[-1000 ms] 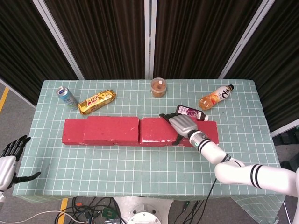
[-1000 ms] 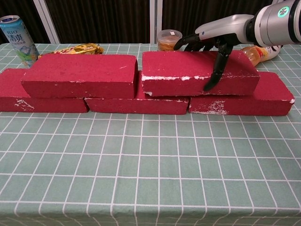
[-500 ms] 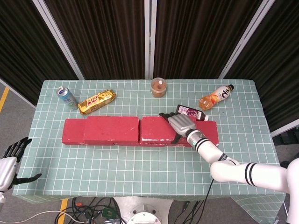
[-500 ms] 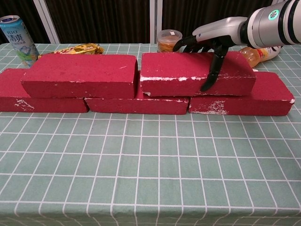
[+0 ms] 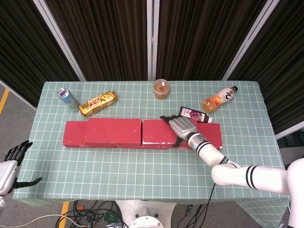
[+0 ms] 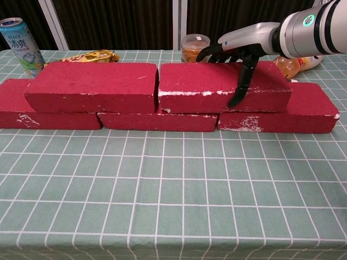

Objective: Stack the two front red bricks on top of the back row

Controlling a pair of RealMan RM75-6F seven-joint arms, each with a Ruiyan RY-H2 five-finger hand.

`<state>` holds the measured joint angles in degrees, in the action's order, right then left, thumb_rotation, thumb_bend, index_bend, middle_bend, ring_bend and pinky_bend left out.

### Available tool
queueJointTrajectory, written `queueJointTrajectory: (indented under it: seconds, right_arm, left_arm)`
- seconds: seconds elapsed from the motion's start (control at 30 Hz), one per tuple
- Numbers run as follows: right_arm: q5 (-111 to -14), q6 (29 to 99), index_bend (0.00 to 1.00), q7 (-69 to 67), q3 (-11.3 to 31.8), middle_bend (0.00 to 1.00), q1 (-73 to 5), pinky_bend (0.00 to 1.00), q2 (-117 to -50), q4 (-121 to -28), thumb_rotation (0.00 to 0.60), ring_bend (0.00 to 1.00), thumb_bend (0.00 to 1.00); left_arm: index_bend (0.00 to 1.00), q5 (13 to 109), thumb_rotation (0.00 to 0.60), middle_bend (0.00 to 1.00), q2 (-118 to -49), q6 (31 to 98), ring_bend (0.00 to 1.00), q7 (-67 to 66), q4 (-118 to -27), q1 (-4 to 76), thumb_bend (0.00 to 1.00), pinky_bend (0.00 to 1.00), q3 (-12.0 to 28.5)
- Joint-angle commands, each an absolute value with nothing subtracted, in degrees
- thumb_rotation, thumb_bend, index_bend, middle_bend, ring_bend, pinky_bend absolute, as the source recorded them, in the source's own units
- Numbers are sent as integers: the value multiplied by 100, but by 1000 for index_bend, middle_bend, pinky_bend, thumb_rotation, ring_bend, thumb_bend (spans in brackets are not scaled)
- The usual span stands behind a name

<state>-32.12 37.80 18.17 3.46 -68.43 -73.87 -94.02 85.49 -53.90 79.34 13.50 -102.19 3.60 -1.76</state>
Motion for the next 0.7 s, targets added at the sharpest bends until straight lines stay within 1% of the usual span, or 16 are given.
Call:
queueJointTrajectory:
  seconds: [0.03,0.7]
  right_arm:
    - [-3197,3788,0,1802,351,199,-6850,134,-7398,-9391,600,109,33]
    - [-3100,3777,0,1759,332,197,-6928,133,-7473,-9315,600,109,33]
  left_arm:
    - [31,8548,600,0,-5391,7929,0,1364,-10212,361,0,0,-178]
    - [31,8559,600,0,-5407,7871,0,1386,-10134,360,0,0,-220]
